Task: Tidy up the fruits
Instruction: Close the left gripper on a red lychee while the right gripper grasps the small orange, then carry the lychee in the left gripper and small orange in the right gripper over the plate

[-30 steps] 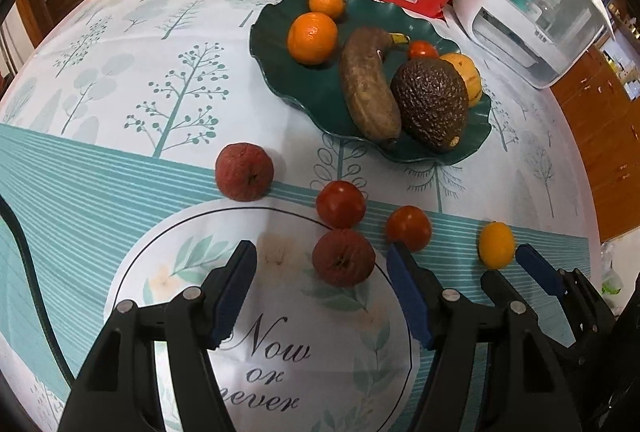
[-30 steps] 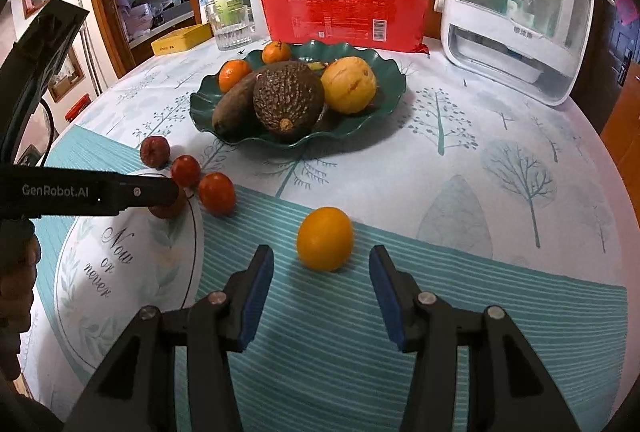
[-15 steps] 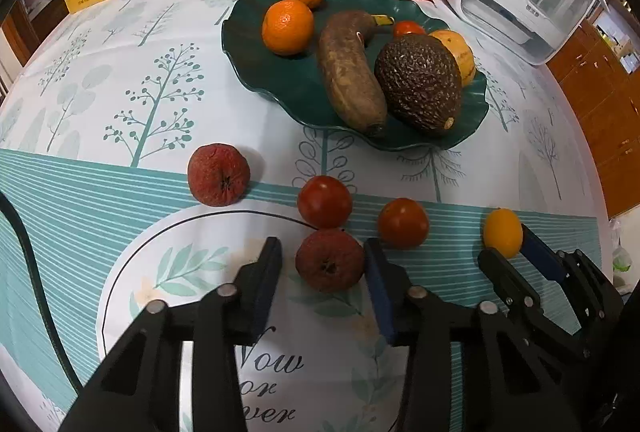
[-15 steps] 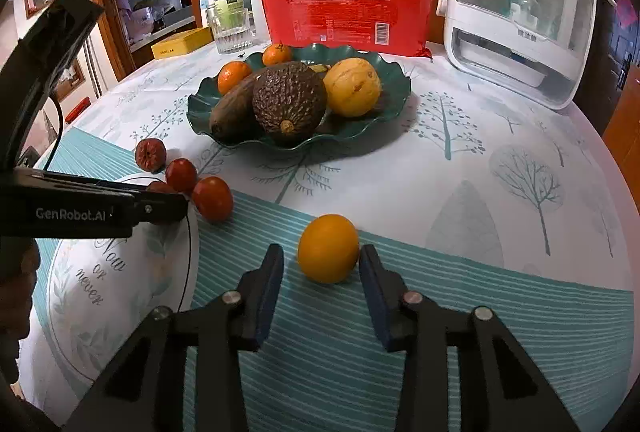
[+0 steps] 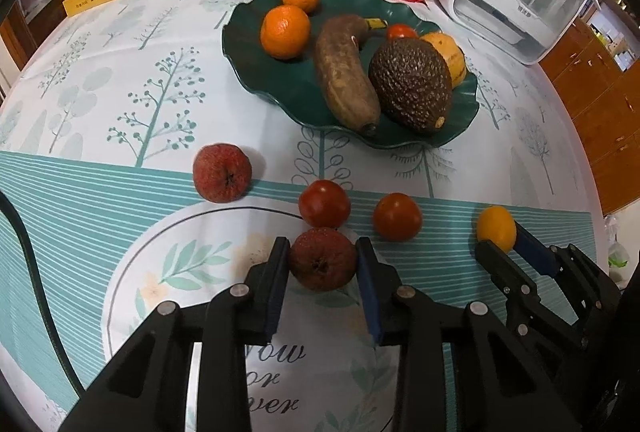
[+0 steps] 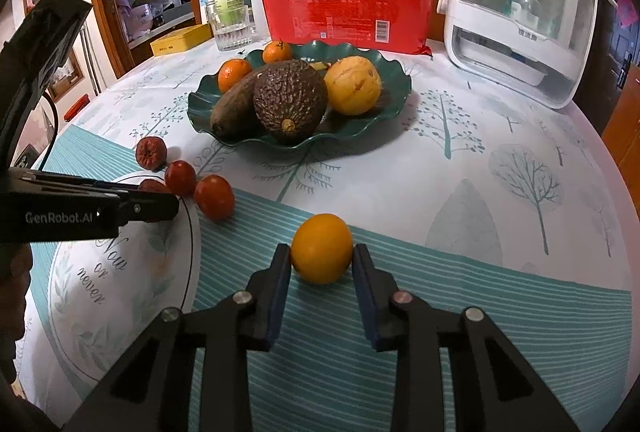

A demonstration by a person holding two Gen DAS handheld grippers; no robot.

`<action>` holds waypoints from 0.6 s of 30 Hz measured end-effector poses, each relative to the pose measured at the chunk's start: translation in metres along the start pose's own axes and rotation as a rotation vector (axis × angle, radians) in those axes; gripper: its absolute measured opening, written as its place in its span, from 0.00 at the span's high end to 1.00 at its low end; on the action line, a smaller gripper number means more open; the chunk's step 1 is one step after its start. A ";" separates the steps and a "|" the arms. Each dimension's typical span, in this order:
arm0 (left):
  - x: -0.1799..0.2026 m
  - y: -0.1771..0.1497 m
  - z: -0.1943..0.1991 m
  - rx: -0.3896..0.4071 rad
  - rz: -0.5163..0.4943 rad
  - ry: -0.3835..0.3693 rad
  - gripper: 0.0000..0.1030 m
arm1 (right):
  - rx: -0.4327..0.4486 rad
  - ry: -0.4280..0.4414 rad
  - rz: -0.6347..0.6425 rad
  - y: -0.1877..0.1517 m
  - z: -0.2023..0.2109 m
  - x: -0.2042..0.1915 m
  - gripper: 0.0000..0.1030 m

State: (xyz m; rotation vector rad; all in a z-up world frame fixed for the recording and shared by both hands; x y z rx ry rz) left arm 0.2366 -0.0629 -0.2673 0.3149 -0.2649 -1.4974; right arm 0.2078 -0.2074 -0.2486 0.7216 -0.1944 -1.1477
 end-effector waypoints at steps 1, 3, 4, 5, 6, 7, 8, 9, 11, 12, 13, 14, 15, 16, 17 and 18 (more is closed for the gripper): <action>0.000 0.001 0.002 0.004 -0.003 0.001 0.69 | 0.002 -0.001 0.001 0.000 0.001 -0.001 0.69; -0.002 0.004 0.005 0.011 -0.009 0.002 0.69 | 0.005 -0.006 0.002 0.001 0.004 -0.003 0.69; -0.004 0.004 0.008 0.017 -0.011 -0.002 0.69 | 0.007 -0.008 0.003 0.002 0.005 -0.005 0.69; -0.005 0.006 0.012 0.025 -0.013 -0.008 0.69 | 0.010 -0.012 0.006 0.004 0.007 -0.007 0.69; -0.006 0.007 0.014 0.030 -0.014 -0.010 0.69 | 0.015 -0.017 0.010 0.005 0.008 -0.009 0.69; -0.009 0.010 0.017 0.036 -0.015 -0.014 0.69 | 0.020 -0.023 0.013 0.008 0.010 -0.010 0.69; -0.011 0.012 0.021 0.043 -0.015 -0.018 0.69 | 0.027 -0.030 0.016 0.011 0.012 -0.012 0.69; -0.015 0.015 0.025 0.048 -0.016 -0.021 0.69 | 0.034 -0.035 0.018 0.014 0.013 -0.013 0.69; -0.020 0.020 0.031 0.063 -0.019 -0.025 0.69 | 0.053 -0.049 0.018 0.023 0.017 -0.016 0.69; -0.024 0.024 0.035 0.075 -0.022 -0.028 0.69 | 0.062 -0.056 0.019 0.028 0.018 -0.017 0.69; -0.026 0.027 0.037 0.083 -0.024 -0.029 0.69 | 0.072 -0.064 0.021 0.034 0.020 -0.018 0.69; -0.029 0.031 0.040 0.092 -0.026 -0.030 0.69 | 0.081 -0.072 0.023 0.039 0.021 -0.019 0.69; -0.033 0.035 0.043 0.103 -0.029 -0.032 0.70 | 0.090 -0.080 0.023 0.045 0.022 -0.021 0.69; -0.036 0.039 0.045 0.110 -0.031 -0.034 0.70 | 0.100 -0.085 0.024 0.050 0.022 -0.023 0.69; -0.038 0.042 0.046 0.117 -0.034 -0.035 0.70 | 0.107 -0.090 0.026 0.055 0.023 -0.024 0.69; -0.041 0.048 0.048 0.123 -0.039 -0.036 0.70 | 0.112 -0.095 0.026 0.060 0.023 -0.024 0.69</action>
Point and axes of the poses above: each gripper's, at about its wrist camera, not at the fingertips, and z roughly against the way its jaws point, x to its right, y to its top, the point moved 6 cm from there along -z, roughly the way its jaws point, and after that the axes turned 12 degrees about y, right-handed, at the moved point
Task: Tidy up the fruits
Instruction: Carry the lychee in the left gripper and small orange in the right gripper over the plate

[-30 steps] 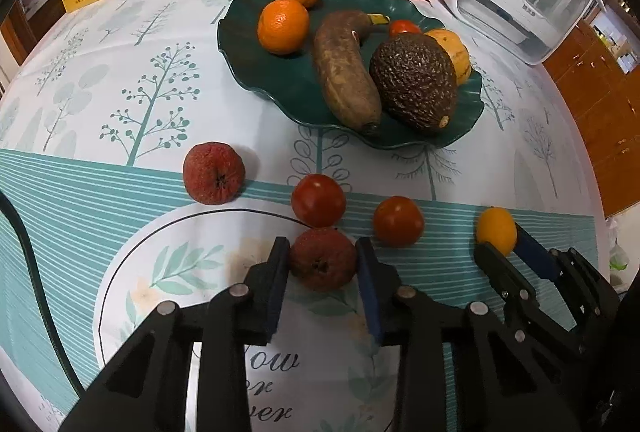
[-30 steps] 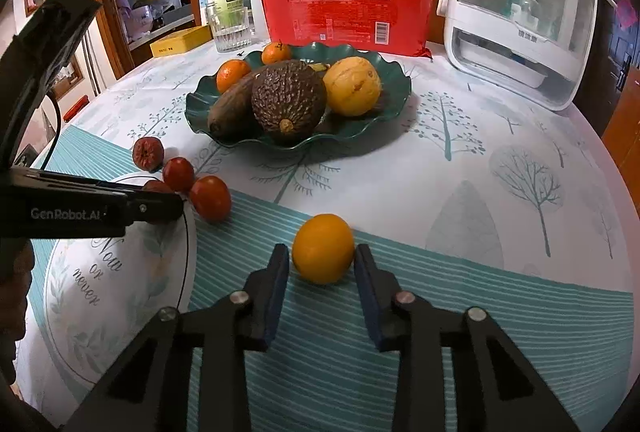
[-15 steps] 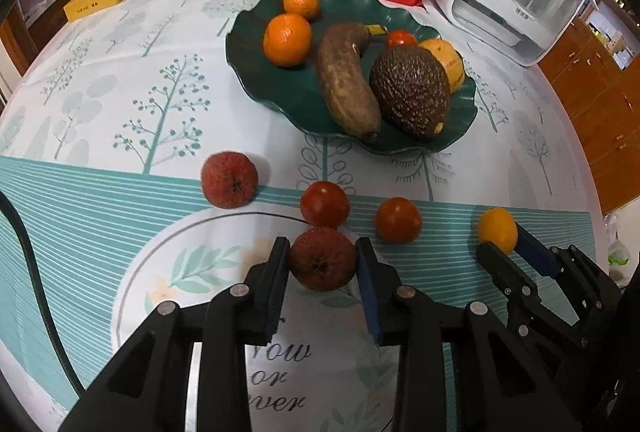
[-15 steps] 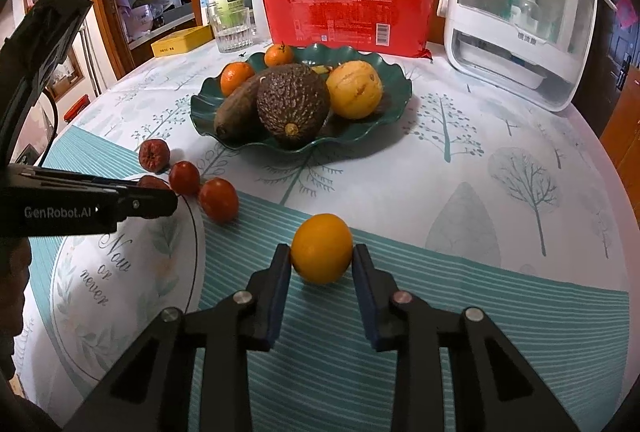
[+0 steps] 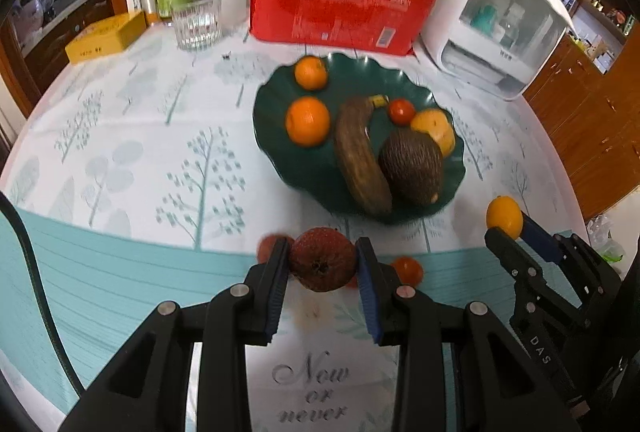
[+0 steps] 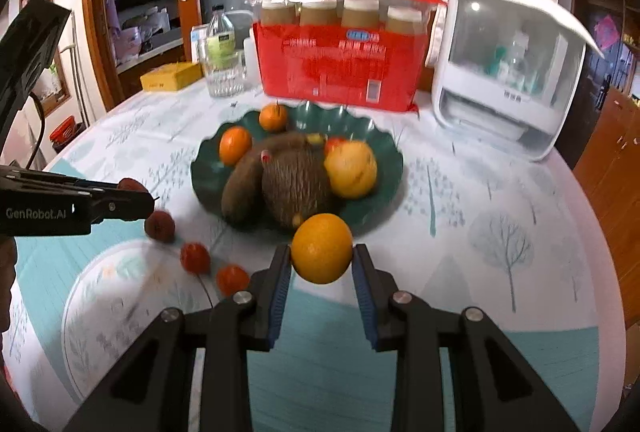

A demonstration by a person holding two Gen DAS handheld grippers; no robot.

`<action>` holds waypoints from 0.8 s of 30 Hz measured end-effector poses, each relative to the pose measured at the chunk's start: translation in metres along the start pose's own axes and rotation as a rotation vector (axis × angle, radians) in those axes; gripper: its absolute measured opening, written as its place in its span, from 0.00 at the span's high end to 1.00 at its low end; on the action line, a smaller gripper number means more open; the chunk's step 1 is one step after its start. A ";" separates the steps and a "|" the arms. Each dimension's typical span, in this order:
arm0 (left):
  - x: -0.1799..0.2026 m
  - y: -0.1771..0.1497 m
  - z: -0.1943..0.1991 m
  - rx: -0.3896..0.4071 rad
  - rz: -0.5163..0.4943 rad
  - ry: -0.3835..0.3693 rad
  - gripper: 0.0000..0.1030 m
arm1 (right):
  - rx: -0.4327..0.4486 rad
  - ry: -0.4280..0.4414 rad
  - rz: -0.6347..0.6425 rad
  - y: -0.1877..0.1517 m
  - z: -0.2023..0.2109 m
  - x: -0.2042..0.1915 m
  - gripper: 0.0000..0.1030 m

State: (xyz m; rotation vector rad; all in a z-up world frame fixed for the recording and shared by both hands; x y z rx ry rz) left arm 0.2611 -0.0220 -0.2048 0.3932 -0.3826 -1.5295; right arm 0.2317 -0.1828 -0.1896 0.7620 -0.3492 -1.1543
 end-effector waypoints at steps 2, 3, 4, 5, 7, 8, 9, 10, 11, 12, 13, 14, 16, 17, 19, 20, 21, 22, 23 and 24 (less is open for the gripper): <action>-0.004 0.008 0.002 0.012 -0.007 -0.002 0.70 | 0.013 -0.007 -0.002 0.010 -0.001 -0.003 0.69; -0.006 0.013 0.003 0.019 -0.010 -0.005 0.70 | 0.020 -0.011 -0.001 0.015 -0.002 -0.004 0.69; -0.007 0.017 0.003 0.023 -0.013 -0.009 0.70 | 0.026 -0.018 0.001 0.019 -0.003 -0.005 0.69; -0.009 0.021 0.002 0.028 -0.015 -0.013 0.70 | 0.030 -0.023 0.003 0.024 -0.005 -0.006 0.69; -0.012 0.030 0.000 0.032 -0.022 -0.018 0.70 | 0.042 -0.034 0.002 0.033 -0.008 -0.007 0.69; -0.014 0.034 -0.002 0.035 -0.025 -0.021 0.70 | 0.047 -0.039 0.000 0.038 -0.011 -0.008 0.69; -0.014 0.037 -0.003 0.038 -0.026 -0.025 0.70 | 0.052 -0.043 -0.002 0.042 -0.013 -0.007 0.69; -0.015 0.040 -0.005 0.040 -0.028 -0.030 0.70 | 0.058 -0.049 -0.006 0.047 -0.015 -0.007 0.69; -0.016 0.044 -0.008 0.041 -0.029 -0.034 0.70 | 0.064 -0.053 -0.009 0.051 -0.018 -0.007 0.69; -0.016 0.048 -0.011 0.042 -0.029 -0.041 0.70 | 0.068 -0.056 -0.011 0.055 -0.021 -0.007 0.69; -0.016 0.050 -0.014 0.041 -0.028 -0.045 0.70 | 0.071 -0.060 -0.012 0.058 -0.024 -0.007 0.69; -0.017 0.054 -0.018 0.040 -0.024 -0.053 0.70 | 0.074 -0.065 -0.014 0.061 -0.028 -0.007 0.69; -0.016 0.060 -0.025 0.037 -0.021 -0.065 0.70 | 0.079 -0.069 -0.019 0.067 -0.035 -0.007 0.69; -0.015 0.063 -0.028 0.037 -0.021 -0.071 0.70 | 0.080 -0.072 -0.022 0.070 -0.038 -0.006 0.69; -0.012 0.070 -0.037 0.034 -0.023 -0.082 0.70 | 0.078 -0.078 -0.028 0.073 -0.046 -0.005 0.69; -0.011 0.071 -0.039 0.032 -0.024 -0.086 0.70 | 0.075 -0.080 -0.033 0.075 -0.050 -0.004 0.69; -0.009 0.073 -0.043 0.027 -0.025 -0.093 0.70 | 0.070 -0.080 -0.037 0.076 -0.054 -0.003 0.69; -0.008 0.074 -0.047 0.021 -0.027 -0.099 0.70 | 0.064 -0.078 -0.042 0.076 -0.058 -0.003 0.69; -0.006 0.074 -0.051 0.015 -0.030 -0.102 0.70 | 0.059 -0.077 -0.044 0.077 -0.061 -0.002 0.69; -0.005 0.073 -0.054 0.008 -0.031 -0.105 0.70 | 0.056 -0.076 -0.045 0.077 -0.064 -0.002 0.69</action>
Point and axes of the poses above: each gripper's, at about its wrist camera, not at the fingertips, and z roughly against the way its jaws point, x to its right, y to its top, the point moved 6 cm from there along -z, roughly the way its jaws point, and after that the axes turned 12 degrees about y, right-handed, at the moved point
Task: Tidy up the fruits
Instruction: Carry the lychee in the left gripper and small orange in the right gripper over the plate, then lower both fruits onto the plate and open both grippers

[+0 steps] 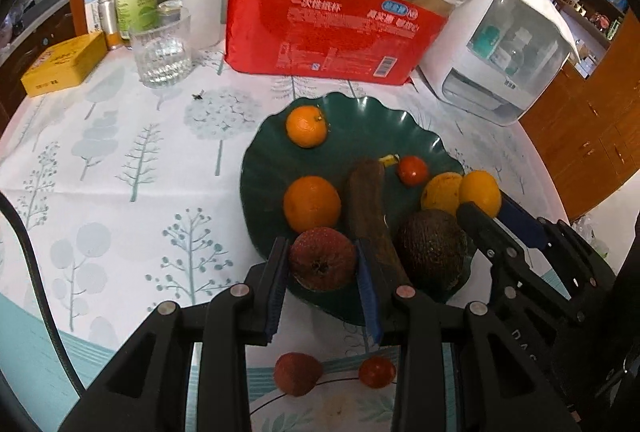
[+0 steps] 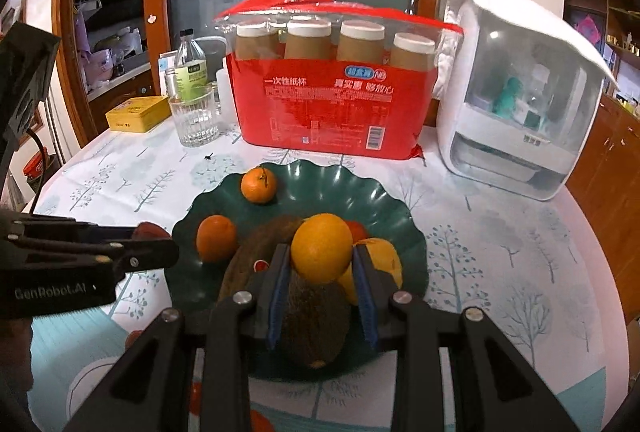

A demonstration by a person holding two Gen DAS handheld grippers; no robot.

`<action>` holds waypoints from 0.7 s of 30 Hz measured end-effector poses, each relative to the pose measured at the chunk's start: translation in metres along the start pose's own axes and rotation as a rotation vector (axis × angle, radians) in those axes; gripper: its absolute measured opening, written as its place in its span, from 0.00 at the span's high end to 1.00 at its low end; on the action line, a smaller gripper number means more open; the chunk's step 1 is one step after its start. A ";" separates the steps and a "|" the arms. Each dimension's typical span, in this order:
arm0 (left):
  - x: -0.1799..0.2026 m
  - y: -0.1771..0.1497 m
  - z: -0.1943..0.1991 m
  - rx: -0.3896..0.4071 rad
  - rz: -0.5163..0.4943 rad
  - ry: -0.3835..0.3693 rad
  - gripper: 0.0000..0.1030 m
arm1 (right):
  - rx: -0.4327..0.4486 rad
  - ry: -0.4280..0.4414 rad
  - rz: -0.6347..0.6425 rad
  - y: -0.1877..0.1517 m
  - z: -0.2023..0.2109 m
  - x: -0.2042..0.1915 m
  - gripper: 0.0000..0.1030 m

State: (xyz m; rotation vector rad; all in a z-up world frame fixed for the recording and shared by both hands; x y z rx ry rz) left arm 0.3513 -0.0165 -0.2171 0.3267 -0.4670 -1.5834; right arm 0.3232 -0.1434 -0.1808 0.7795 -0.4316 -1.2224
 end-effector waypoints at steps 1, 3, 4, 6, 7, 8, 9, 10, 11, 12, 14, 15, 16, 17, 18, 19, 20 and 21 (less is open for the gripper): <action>0.001 0.000 -0.003 -0.008 -0.001 -0.004 0.70 | -0.003 0.000 -0.001 0.000 -0.003 0.000 0.69; 0.003 -0.001 -0.009 -0.024 0.001 -0.012 0.70 | -0.010 0.004 -0.010 -0.001 -0.007 0.001 0.69; 0.004 -0.002 -0.012 -0.030 0.002 -0.014 0.70 | -0.016 0.007 -0.019 -0.002 -0.011 0.003 0.69; 0.007 -0.003 -0.018 -0.049 0.000 -0.023 0.69 | -0.024 0.010 -0.030 -0.003 -0.016 0.005 0.69; 0.008 -0.004 -0.021 -0.055 -0.004 -0.025 0.69 | -0.025 0.010 -0.033 -0.003 -0.017 0.006 0.69; 0.010 -0.006 -0.024 -0.063 -0.009 -0.026 0.69 | -0.026 0.009 -0.035 -0.004 -0.018 0.007 0.69; 0.012 -0.007 -0.026 -0.069 -0.012 -0.027 0.69 | -0.027 0.008 -0.037 -0.004 -0.020 0.008 0.69; 0.013 -0.007 -0.027 -0.073 -0.013 -0.029 0.69 | -0.028 0.008 -0.039 -0.004 -0.021 0.009 0.69; 0.015 -0.008 -0.029 -0.079 -0.014 -0.027 0.68 | -0.029 0.006 -0.041 -0.004 -0.021 0.010 0.69; 0.015 -0.008 -0.030 -0.083 -0.014 -0.025 0.67 | -0.029 0.003 -0.043 -0.005 -0.022 0.011 0.69; 0.016 -0.009 -0.031 -0.095 -0.017 -0.022 0.63 | -0.033 0.002 -0.045 -0.006 -0.023 0.012 0.69; 0.016 -0.009 -0.030 -0.095 -0.019 -0.021 0.60 | -0.032 0.000 -0.045 -0.006 -0.022 0.013 0.69; 0.015 -0.010 -0.029 -0.093 -0.019 -0.019 0.56 | -0.031 -0.004 -0.046 -0.006 -0.021 0.014 0.68; 0.015 -0.010 -0.027 -0.088 -0.020 -0.016 0.54 | -0.029 -0.004 -0.049 -0.005 -0.020 0.014 0.67; 0.014 -0.010 -0.024 -0.084 -0.019 -0.015 0.51 | -0.027 -0.003 -0.053 -0.005 -0.019 0.015 0.66; 0.013 -0.010 -0.022 -0.081 -0.016 -0.012 0.49 | -0.025 -0.003 -0.057 -0.005 -0.017 0.015 0.65; 0.011 -0.009 -0.019 -0.078 -0.014 -0.010 0.49 | -0.025 -0.003 -0.062 -0.004 -0.016 0.015 0.65; 0.010 -0.009 -0.015 -0.075 -0.010 -0.007 0.47 | -0.025 -0.007 -0.067 -0.004 -0.014 0.016 0.65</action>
Point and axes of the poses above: each gripper's, at about its wrist camera, not at the fingertips, and z roughly against the way its jaws point, x to its right, y to its top, the point moved 6 cm from there along -z, roughly the way its jaws point, and after that the axes turned 12 degrees about y, right-handed, at the moved point
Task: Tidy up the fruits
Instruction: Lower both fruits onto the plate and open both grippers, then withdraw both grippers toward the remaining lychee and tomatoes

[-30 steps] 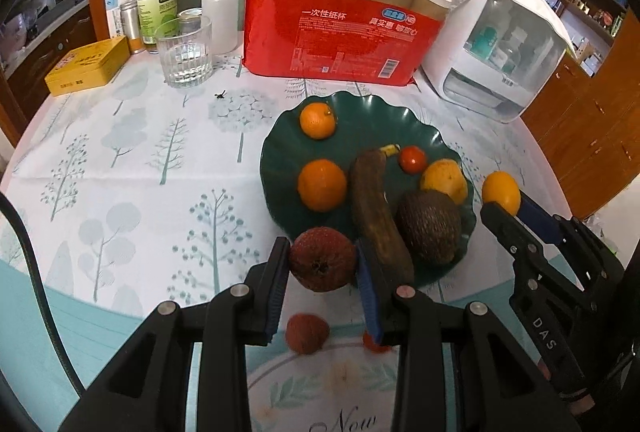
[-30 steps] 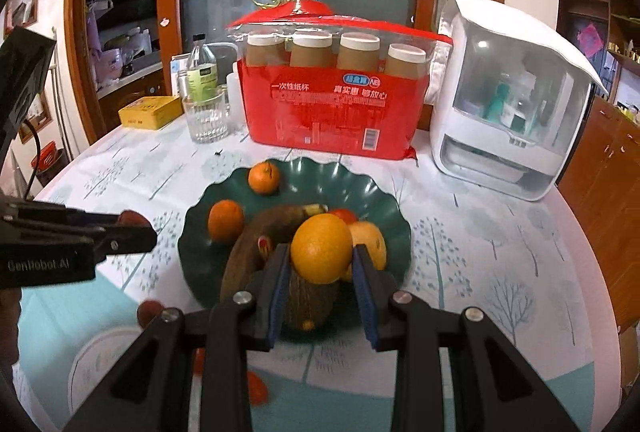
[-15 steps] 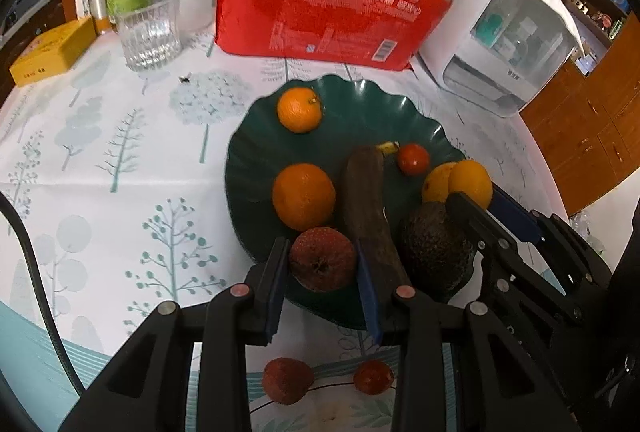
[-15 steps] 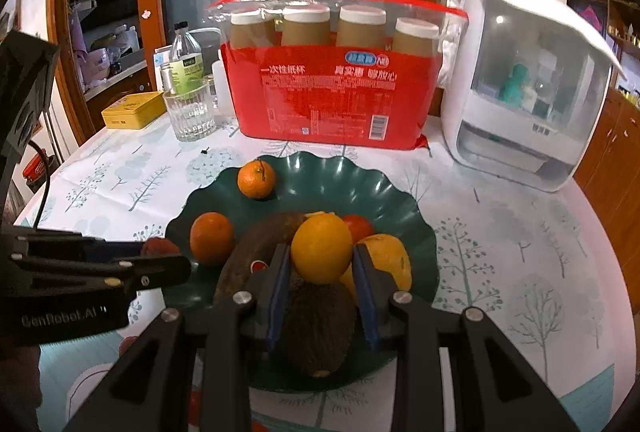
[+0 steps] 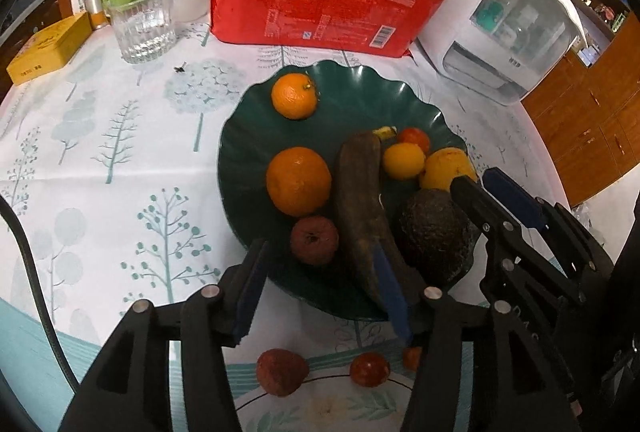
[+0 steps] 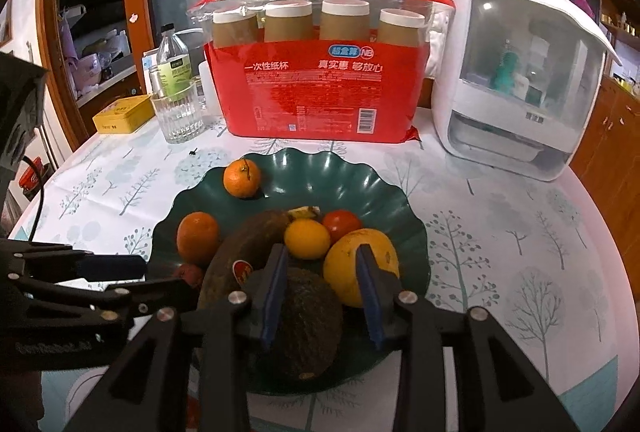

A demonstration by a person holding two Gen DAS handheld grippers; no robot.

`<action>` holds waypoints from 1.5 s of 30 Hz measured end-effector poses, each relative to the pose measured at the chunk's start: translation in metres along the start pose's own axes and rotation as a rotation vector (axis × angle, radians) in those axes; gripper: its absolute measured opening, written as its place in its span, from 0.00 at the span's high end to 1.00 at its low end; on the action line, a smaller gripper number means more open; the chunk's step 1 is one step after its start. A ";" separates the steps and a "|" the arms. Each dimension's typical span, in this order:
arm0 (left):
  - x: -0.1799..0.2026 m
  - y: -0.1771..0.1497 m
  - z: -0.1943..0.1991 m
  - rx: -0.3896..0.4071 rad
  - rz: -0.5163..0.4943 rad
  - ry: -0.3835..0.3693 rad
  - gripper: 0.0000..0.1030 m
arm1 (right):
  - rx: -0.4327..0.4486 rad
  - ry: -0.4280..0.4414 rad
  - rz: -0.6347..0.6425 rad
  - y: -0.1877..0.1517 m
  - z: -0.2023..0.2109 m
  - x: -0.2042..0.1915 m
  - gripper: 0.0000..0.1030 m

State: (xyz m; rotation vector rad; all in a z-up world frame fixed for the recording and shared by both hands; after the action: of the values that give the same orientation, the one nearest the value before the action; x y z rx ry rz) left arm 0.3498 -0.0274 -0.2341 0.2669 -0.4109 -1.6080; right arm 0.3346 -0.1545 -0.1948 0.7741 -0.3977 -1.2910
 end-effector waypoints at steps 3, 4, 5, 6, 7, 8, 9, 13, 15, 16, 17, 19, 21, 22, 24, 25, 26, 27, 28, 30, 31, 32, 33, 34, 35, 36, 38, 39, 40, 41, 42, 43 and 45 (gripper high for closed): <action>-0.005 -0.002 0.012 0.012 0.014 0.005 0.42 | -0.002 -0.005 -0.020 -0.001 0.007 0.001 0.65; -0.007 -0.002 0.016 0.015 0.017 0.008 0.38 | -0.002 -0.004 -0.030 -0.002 0.011 0.001 0.65; -0.010 -0.004 0.021 0.020 0.021 0.014 0.37 | -0.002 -0.001 -0.041 -0.003 0.014 0.001 0.65; -0.011 -0.005 0.025 0.023 0.024 0.018 0.37 | -0.003 0.002 -0.050 -0.004 0.018 0.001 0.65; -0.014 -0.006 0.030 0.029 0.028 0.022 0.37 | -0.004 0.004 -0.058 -0.006 0.021 0.000 0.65; -0.016 -0.007 0.034 0.033 0.031 0.024 0.37 | -0.006 0.004 -0.064 -0.008 0.025 0.000 0.65; -0.019 -0.009 0.039 0.039 0.035 0.027 0.36 | -0.011 0.002 -0.068 -0.011 0.028 0.000 0.65; -0.029 -0.018 0.056 0.054 0.048 0.040 0.36 | -0.031 0.001 -0.093 -0.025 0.042 -0.002 0.65; -0.033 -0.023 0.062 0.057 0.051 0.048 0.36 | -0.042 0.004 -0.111 -0.032 0.049 -0.002 0.65; -0.035 -0.026 0.064 0.058 0.052 0.052 0.36 | -0.048 0.005 -0.122 -0.036 0.053 -0.002 0.65; -0.037 -0.028 0.067 0.058 0.053 0.054 0.36 | -0.057 0.010 -0.133 -0.039 0.055 -0.002 0.64; -0.040 -0.034 0.072 0.061 0.051 0.059 0.36 | -0.078 0.026 -0.157 -0.047 0.060 -0.003 0.64; -0.043 -0.040 0.077 0.064 0.048 0.064 0.36 | -0.090 0.034 -0.175 -0.052 0.063 -0.005 0.64; -0.044 -0.042 0.079 0.065 0.047 0.066 0.36 | -0.094 0.040 -0.185 -0.054 0.065 -0.006 0.64; -0.046 -0.048 0.081 0.066 0.042 0.070 0.36 | -0.103 0.049 -0.202 -0.060 0.068 -0.008 0.64; -0.047 -0.050 0.082 0.066 0.038 0.071 0.36 | -0.108 0.052 -0.211 -0.062 0.069 -0.009 0.64; -0.048 -0.053 0.082 0.065 0.033 0.073 0.36 | -0.113 0.056 -0.218 -0.065 0.069 -0.010 0.63; -0.049 -0.055 0.082 0.064 0.029 0.074 0.36 | -0.121 0.061 -0.227 -0.068 0.069 -0.012 0.63; -0.049 -0.057 0.081 0.063 0.024 0.075 0.36 | -0.126 0.063 -0.231 -0.070 0.069 -0.013 0.62; -0.050 -0.061 0.078 0.051 0.010 0.079 0.36 | -0.141 0.067 -0.239 -0.075 0.068 -0.017 0.61; -0.051 -0.064 0.074 0.040 0.003 0.083 0.36 | -0.150 0.072 -0.248 -0.078 0.067 -0.019 0.61; -0.051 -0.065 0.072 0.034 0.000 0.085 0.36 | -0.157 0.077 -0.255 -0.080 0.066 -0.021 0.61; -0.052 -0.068 0.069 0.026 -0.004 0.086 0.36 | -0.166 0.081 -0.262 -0.082 0.064 -0.023 0.61; -0.052 -0.069 0.066 0.020 -0.006 0.085 0.36 | -0.175 0.086 -0.267 -0.085 0.062 -0.025 0.61; -0.053 -0.071 0.062 0.013 -0.010 0.084 0.36 | -0.184 0.088 -0.270 -0.087 0.060 -0.027 0.60; -0.053 -0.072 0.059 0.007 -0.013 0.084 0.36 | -0.193 0.090 -0.271 -0.090 0.058 -0.030 0.60; -0.053 -0.075 0.053 -0.003 -0.024 0.081 0.36 | -0.209 0.093 -0.273 -0.094 0.055 -0.034 0.60; -0.054 -0.076 0.050 -0.007 -0.030 0.079 0.36 | -0.214 0.093 -0.273 -0.096 0.054 -0.036 0.60; -0.053 -0.077 0.048 -0.010 -0.035 0.077 0.36 | -0.220 0.092 -0.272 -0.097 0.052 -0.038 0.60; -0.053 -0.078 0.044 -0.013 -0.042 0.073 0.36 | -0.226 0.090 -0.273 -0.099 0.051 -0.040 0.60; -0.052 -0.078 0.043 -0.012 -0.047 0.070 0.36 | -0.231 0.089 -0.274 -0.100 0.049 -0.041 0.60; -0.050 -0.078 0.041 -0.010 -0.052 0.067 0.36 | -0.236 0.088 -0.275 -0.102 0.048 -0.043 0.60; -0.048 -0.079 0.037 0.000 -0.063 0.060 0.36 | -0.248 0.083 -0.278 -0.105 0.044 -0.046 0.60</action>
State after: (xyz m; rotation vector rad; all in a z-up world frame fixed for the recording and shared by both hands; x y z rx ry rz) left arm 0.2671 0.0274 -0.2372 0.3297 -0.3591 -1.6573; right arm 0.2201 -0.1318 -0.2312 0.6852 -0.0603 -1.5284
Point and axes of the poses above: each gripper's, at about its wrist camera, not at the fingertips, and z roughly against the way its jaws point, x to its right, y to its top, the point moved 6 cm from there along -z, roughly the way its jaws point, and after that the axes turned 12 degrees about y, right-handed, at the moved point
